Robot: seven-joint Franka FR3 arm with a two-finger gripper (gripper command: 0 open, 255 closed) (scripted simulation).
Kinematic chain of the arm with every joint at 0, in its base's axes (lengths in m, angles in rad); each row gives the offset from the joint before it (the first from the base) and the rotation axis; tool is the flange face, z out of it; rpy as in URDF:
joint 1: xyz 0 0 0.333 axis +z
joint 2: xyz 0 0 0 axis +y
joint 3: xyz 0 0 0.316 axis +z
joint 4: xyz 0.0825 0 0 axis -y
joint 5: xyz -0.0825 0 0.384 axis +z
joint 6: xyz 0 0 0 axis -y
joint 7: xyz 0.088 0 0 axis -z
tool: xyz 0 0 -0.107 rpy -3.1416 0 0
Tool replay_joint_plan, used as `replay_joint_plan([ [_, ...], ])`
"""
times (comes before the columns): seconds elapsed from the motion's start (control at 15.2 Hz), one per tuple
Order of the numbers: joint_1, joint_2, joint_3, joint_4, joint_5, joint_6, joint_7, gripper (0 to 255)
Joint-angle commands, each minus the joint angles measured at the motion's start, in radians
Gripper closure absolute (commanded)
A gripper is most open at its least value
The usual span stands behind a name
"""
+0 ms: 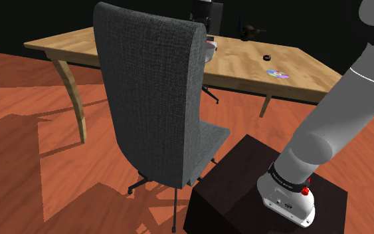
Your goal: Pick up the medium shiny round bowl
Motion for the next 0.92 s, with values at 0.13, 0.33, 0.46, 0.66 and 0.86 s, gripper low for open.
replay_joint_plan([
  [0.13,-0.006,0.167,-0.005,0.19,-0.034,-0.019,-0.013,0],
  [0.33,-0.007,0.203,-0.006,0.208,-0.042,0.001,-0.013,0],
  [0.46,-0.007,0.197,-0.006,0.173,-0.042,0.029,-0.012,0],
  [0.66,-0.008,0.191,-0.007,0.125,-0.042,0.072,-0.01,0],
  [0.86,-0.008,0.19,-0.007,0.116,-0.042,0.08,-0.009,0],
])
